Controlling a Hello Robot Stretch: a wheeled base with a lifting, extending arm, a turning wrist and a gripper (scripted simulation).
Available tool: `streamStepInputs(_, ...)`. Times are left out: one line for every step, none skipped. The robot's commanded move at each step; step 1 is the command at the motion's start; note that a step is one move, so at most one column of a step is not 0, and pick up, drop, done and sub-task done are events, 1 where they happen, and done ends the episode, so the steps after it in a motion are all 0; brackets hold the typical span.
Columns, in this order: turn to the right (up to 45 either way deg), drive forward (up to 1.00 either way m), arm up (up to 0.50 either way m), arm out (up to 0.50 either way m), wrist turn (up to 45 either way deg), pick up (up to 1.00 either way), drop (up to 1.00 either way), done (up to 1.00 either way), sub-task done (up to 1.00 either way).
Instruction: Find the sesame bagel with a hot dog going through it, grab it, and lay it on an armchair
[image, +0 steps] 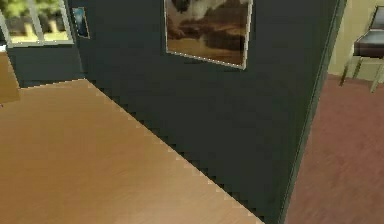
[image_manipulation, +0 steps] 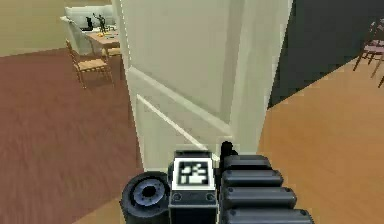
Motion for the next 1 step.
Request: streamStepInputs(45.0, 0.00, 0.00, 0.00, 0.0, 0.00, 0.00, 0.00, 0.00)
